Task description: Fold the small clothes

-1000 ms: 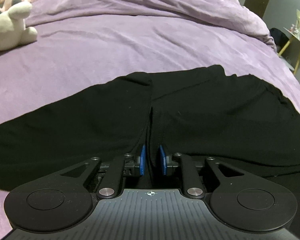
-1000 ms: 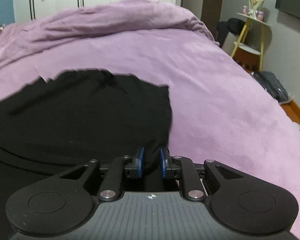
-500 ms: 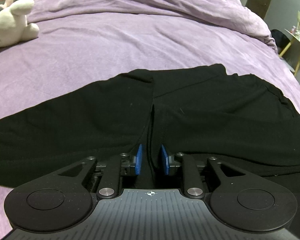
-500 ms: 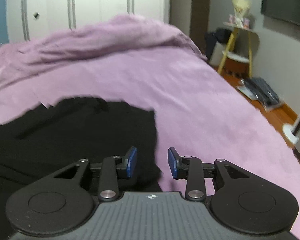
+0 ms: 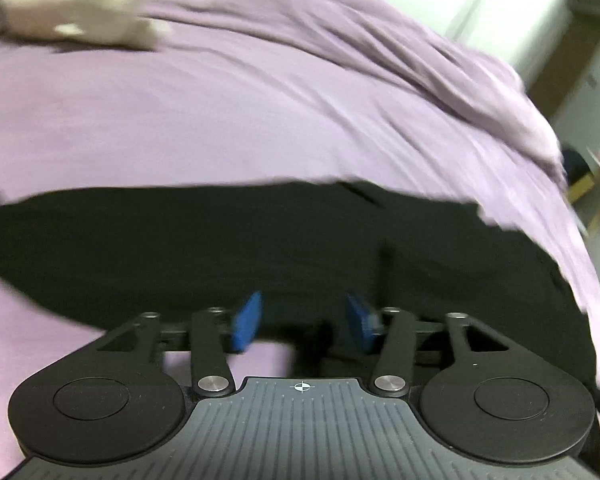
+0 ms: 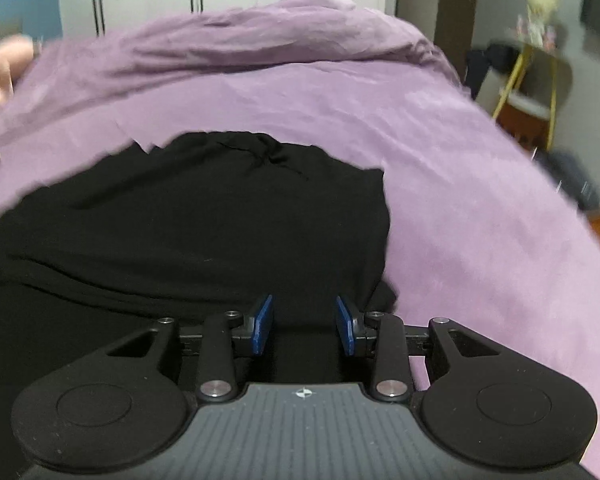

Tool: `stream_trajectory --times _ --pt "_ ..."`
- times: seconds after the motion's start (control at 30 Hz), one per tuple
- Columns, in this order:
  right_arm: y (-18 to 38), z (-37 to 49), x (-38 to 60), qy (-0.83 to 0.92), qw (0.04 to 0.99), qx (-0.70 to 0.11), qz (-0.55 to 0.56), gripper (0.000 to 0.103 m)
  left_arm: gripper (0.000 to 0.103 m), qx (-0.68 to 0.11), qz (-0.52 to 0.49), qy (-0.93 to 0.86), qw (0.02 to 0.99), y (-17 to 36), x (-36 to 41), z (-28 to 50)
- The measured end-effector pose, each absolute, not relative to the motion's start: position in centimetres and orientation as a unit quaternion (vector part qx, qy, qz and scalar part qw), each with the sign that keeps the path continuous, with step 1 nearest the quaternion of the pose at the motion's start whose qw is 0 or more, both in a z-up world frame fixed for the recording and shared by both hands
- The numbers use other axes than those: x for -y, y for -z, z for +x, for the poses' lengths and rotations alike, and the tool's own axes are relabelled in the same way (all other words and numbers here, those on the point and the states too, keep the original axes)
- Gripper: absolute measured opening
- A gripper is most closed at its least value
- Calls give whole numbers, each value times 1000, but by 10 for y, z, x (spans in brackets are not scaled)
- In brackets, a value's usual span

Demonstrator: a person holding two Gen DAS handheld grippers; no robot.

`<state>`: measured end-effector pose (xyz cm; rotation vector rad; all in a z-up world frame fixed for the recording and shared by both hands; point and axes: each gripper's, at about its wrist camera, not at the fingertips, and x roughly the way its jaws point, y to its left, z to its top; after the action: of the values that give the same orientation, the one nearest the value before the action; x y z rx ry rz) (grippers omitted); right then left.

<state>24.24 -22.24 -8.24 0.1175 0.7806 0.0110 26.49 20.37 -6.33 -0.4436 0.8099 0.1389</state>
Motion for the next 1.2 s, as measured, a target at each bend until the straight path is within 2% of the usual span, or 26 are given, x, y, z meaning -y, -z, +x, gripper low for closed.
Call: stream_trajectory --times 0.17,0.33,0.47,0.53,0.6,0.73,0.87,1.0,1.2 --pt "88 202 228 -24 903 -397 162 33 69 -359 -292 -175 869 61 -309 218" --pt "92 170 219 -16 892 -404 203 33 61 -315 -423 -258 810 85 -407 183" --pt "90 169 213 -1 891 -411 195 33 46 -262 -517 -251 775 106 -451 172" --pt "89 171 210 9 889 -413 196 33 37 -245 -534 -251 770 113 -461 172" --pt "89 173 207 11 889 -414 194 34 11 -242 -539 -259 764 119 -466 173" --pt "89 175 201 11 891 -415 184 33 6 -221 -590 -245 737 135 -480 161" --pt "89 175 205 1 891 -411 192 33 5 -227 -552 -240 766 119 -474 158" --pt "89 171 213 -4 891 -404 207 33 5 -233 -460 -199 833 75 -446 180" --pt "85 161 225 -12 892 -390 227 33 5 -233 -329 -11 915 4 -318 228"
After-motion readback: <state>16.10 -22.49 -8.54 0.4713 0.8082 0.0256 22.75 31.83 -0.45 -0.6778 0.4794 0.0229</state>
